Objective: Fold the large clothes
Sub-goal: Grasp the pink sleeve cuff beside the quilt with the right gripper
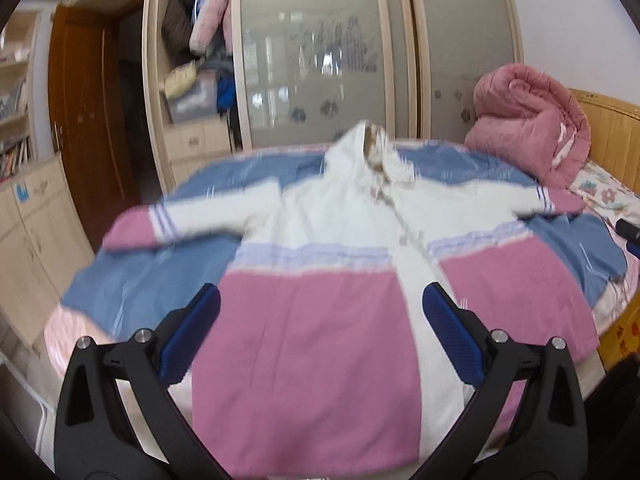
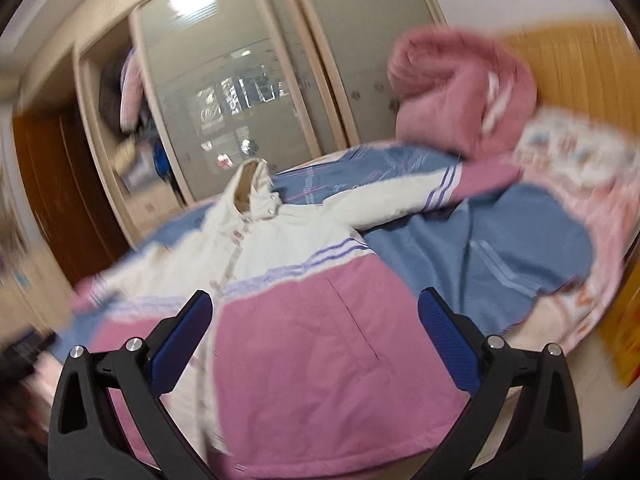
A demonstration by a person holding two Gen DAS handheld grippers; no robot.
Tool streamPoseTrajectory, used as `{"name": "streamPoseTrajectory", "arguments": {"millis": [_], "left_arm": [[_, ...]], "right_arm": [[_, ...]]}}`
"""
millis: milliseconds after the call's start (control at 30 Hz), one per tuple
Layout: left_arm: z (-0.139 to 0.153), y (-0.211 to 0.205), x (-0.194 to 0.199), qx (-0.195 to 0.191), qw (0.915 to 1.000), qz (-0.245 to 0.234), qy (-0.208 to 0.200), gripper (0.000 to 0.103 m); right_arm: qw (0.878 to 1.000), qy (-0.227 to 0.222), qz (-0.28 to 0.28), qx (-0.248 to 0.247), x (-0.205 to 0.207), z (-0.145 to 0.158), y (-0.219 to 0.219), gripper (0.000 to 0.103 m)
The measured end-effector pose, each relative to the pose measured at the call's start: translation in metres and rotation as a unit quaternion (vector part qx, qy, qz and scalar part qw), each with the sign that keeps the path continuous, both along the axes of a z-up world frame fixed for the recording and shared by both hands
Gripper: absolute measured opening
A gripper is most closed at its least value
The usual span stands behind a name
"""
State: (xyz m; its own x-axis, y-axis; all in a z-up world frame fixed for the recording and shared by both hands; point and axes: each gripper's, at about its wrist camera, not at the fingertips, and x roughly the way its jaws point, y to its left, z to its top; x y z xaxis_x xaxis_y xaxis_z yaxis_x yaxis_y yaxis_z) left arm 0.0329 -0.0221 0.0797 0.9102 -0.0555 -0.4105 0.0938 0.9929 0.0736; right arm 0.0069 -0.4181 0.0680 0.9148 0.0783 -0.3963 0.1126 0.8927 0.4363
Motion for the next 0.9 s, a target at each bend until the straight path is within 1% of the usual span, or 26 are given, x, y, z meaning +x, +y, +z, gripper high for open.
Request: {"name": "streamPoseTrajectory", "arguments": {"millis": [33,67,100,167,233,267,300,333,367,433,467,533,567,600,633,667,700,733,833,900], "left_arm": [[0.003,-0.004,0.003,-0.004,0.9997,0.001,-0.024,0.101],[0.002,-0.006,0.004,-0.012,0.9987,-0.005,-0.049,0.101],[0.000,-0.008,0.008,-0.014,0.9983,-0.006,-0.057,0.101],[-0.013,-0.013,0.018,-0.015,0.9989,-0.001,-0.044,0.101],[-0.035,-0.008,0.030,-0.041,0.9991,-0.003,-0.012,0.101],[-0.046,-0.006,0.036,-0.048,0.9988,-0.002,0.008,0.101],[-0.057,-0.004,0.044,-0.043,0.9984,0.006,0.037,0.101],[-0.062,-0.003,0.050,-0.039,0.9976,0.008,0.057,0.101],[-0.062,-0.001,0.054,-0.045,0.9968,-0.002,0.066,0.101],[-0.057,0.002,0.055,-0.051,0.9970,-0.010,0.057,0.101],[-0.053,0.003,0.055,-0.050,0.9976,-0.009,0.047,0.101],[-0.051,0.004,0.058,-0.050,0.9980,-0.005,0.040,0.101],[-0.050,0.005,0.060,-0.055,0.9976,-0.004,0.041,0.101],[-0.050,0.006,0.064,-0.064,0.9969,-0.002,0.046,0.101],[-0.051,0.006,0.068,-0.067,0.9963,0.000,0.053,0.101],[-0.053,0.005,0.074,-0.064,0.9960,0.005,0.061,0.101],[-0.054,0.004,0.076,-0.061,0.9961,0.008,0.063,0.101],[-0.056,0.003,0.080,-0.056,0.9962,0.010,0.066,0.101],[-0.060,-0.005,0.088,-0.043,0.9967,0.001,0.069,0.101],[-0.062,-0.010,0.093,-0.033,0.9973,-0.001,0.066,0.101]], "right_arm": [[0.999,0.000,-0.002,0.040,0.007,0.002,-0.021,0.102],[0.998,-0.001,-0.008,0.064,0.012,0.004,-0.037,0.102],[0.996,-0.003,-0.023,0.086,0.019,0.006,-0.060,0.102],[0.992,-0.016,-0.057,0.113,0.032,0.008,-0.107,0.102],[0.987,-0.019,-0.087,0.131,0.044,0.005,-0.148,0.102],[0.985,-0.014,-0.096,0.142,0.051,0.001,-0.164,0.102],[0.979,-0.006,-0.109,0.174,0.059,-0.008,-0.189,0.102],[0.970,-0.011,-0.108,0.220,0.067,-0.018,-0.213,0.102],[0.958,-0.017,-0.108,0.265,0.074,-0.029,-0.234,0.102],[0.939,-0.020,-0.129,0.319,0.084,-0.045,-0.264,0.102],[0.933,-0.022,-0.136,0.333,0.091,-0.050,-0.277,0.100],[0.933,-0.023,-0.148,0.328,0.105,-0.053,-0.292,0.098],[0.934,-0.023,-0.149,0.323,0.115,-0.054,-0.299,0.095],[0.935,-0.022,-0.145,0.322,0.124,-0.054,-0.302,0.094],[0.937,-0.018,-0.139,0.320,0.135,-0.054,-0.310,0.089],[0.938,-0.014,-0.137,0.317,0.147,-0.054,-0.314,0.085],[0.939,-0.004,-0.140,0.315,0.162,-0.055,-0.319,0.084],[0.937,0.004,-0.145,0.318,0.169,-0.058,-0.323,0.084],[0.927,0.042,-0.165,0.333,0.196,-0.073,-0.338,0.075],[0.926,0.067,-0.176,0.328,0.210,-0.081,-0.347,0.067]]}}
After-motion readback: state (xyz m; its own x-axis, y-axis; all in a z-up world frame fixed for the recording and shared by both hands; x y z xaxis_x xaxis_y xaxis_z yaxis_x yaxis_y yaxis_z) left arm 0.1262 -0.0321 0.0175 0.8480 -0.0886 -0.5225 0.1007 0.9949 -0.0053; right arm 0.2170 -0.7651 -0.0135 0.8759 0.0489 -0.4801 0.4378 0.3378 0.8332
